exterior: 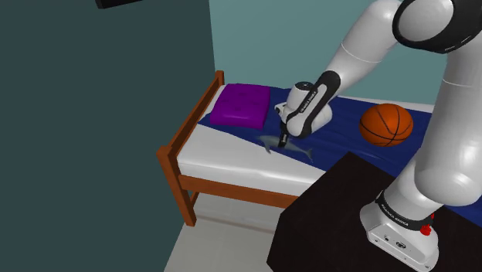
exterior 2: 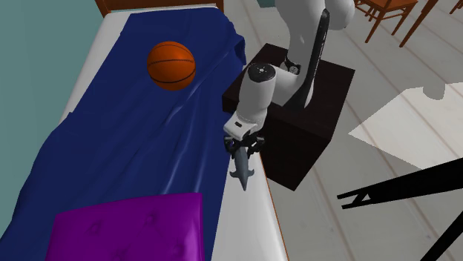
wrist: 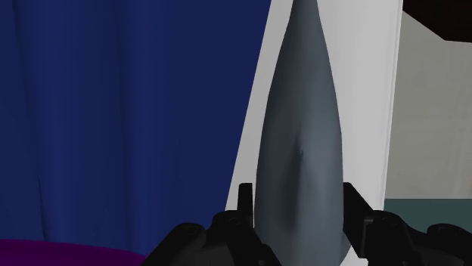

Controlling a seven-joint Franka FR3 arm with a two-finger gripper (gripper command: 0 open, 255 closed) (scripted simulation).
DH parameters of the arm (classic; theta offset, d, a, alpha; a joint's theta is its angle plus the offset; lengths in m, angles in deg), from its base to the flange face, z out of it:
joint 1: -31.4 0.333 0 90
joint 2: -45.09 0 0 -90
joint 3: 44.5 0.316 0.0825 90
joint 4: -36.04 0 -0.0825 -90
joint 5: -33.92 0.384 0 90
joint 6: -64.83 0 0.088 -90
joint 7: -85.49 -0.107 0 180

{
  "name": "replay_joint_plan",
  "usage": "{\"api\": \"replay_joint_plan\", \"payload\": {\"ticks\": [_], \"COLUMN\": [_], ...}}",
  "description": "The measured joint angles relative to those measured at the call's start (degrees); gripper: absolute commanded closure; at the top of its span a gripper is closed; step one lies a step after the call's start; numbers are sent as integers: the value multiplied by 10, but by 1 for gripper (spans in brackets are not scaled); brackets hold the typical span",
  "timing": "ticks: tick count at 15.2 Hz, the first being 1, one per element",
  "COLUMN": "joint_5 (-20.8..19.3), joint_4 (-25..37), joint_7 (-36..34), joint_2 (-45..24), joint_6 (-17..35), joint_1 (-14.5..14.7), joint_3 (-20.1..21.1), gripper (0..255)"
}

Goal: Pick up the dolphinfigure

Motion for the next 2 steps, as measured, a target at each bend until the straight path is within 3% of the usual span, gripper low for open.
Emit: {"api": "replay_joint_plan", "payload": {"ticks": [2], "joint_5": [-3], "joint_4": [-5], "joint_7": [-3], "joint_2": [16], "joint_6": [-11], "joint_1": [5], "joint_3": [-5], "gripper": [255]}}
